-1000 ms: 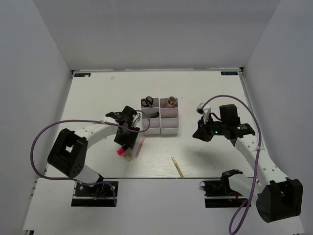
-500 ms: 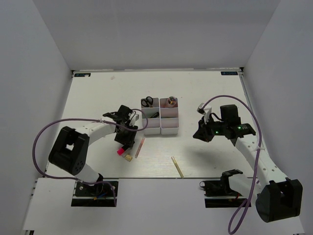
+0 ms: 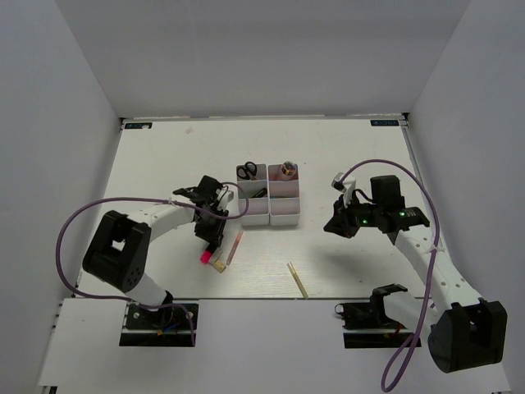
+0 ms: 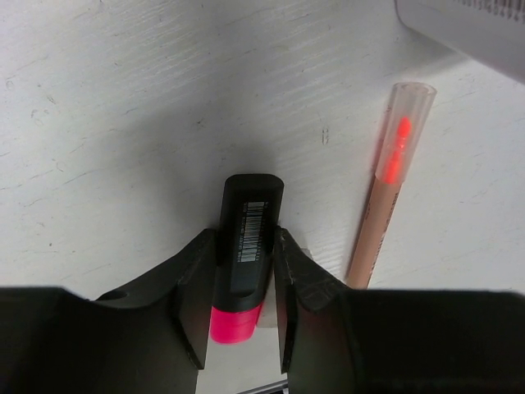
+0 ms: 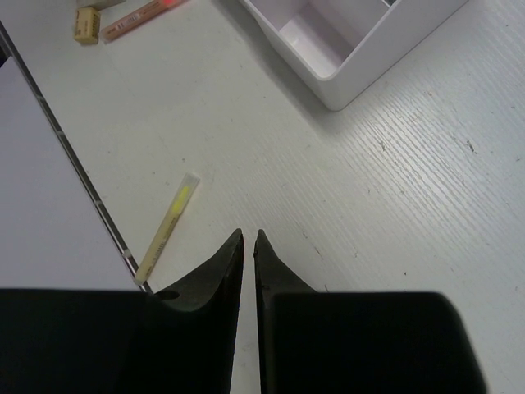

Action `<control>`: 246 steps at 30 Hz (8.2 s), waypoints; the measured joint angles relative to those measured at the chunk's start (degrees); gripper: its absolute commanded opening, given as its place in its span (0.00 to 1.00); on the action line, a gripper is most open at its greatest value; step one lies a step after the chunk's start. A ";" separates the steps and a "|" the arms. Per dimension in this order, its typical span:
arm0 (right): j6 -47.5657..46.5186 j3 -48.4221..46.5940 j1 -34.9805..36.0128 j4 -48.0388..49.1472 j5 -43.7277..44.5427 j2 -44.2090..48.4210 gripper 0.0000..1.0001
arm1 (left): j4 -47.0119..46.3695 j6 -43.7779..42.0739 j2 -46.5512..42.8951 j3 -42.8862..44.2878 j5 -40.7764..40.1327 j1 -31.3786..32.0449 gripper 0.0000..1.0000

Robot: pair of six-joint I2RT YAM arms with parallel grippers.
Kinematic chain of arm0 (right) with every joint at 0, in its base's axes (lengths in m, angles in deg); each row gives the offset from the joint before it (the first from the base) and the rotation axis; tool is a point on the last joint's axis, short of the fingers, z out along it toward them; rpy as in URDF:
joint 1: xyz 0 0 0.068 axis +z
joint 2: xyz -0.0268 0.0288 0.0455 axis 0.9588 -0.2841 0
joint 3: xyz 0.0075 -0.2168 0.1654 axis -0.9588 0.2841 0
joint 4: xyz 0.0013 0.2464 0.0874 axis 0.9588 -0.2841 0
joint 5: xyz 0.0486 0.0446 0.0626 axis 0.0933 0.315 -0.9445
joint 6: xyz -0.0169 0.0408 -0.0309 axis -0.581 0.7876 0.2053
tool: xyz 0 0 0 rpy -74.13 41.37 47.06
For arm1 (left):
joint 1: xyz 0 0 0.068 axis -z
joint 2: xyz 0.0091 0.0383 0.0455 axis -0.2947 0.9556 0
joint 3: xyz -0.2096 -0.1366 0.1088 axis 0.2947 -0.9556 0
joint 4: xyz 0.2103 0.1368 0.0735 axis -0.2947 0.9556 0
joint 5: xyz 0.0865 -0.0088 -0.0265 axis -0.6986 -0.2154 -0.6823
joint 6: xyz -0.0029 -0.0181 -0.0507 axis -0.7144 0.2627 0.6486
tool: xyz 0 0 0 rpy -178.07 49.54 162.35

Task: Sort the stationery into containers
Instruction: Pick up the pen from the center of the board, then place the pen in the storage box, then pick up the pen from the center of the board, then place the pen in the storage box, then pick up the pen from the corner of the board.

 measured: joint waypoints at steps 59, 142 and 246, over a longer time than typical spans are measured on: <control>-0.26 0.00 -0.98 -1.73 -3.10 -2.45 0.13 | -81.70 -9.64 2.60 -10.84 -18.47 15.93 0.03; -1.51 -1.66 4.13 -8.92 -1.64 -8.13 0.55 | -17.59 20.13 -5.86 -9.09 -20.92 20.98 0.07; 3.45 -2.62 0.37 -9.07 5.16 -11.41 0.00 | 17.09 59.41 1.40 21.03 -29.68 45.99 0.56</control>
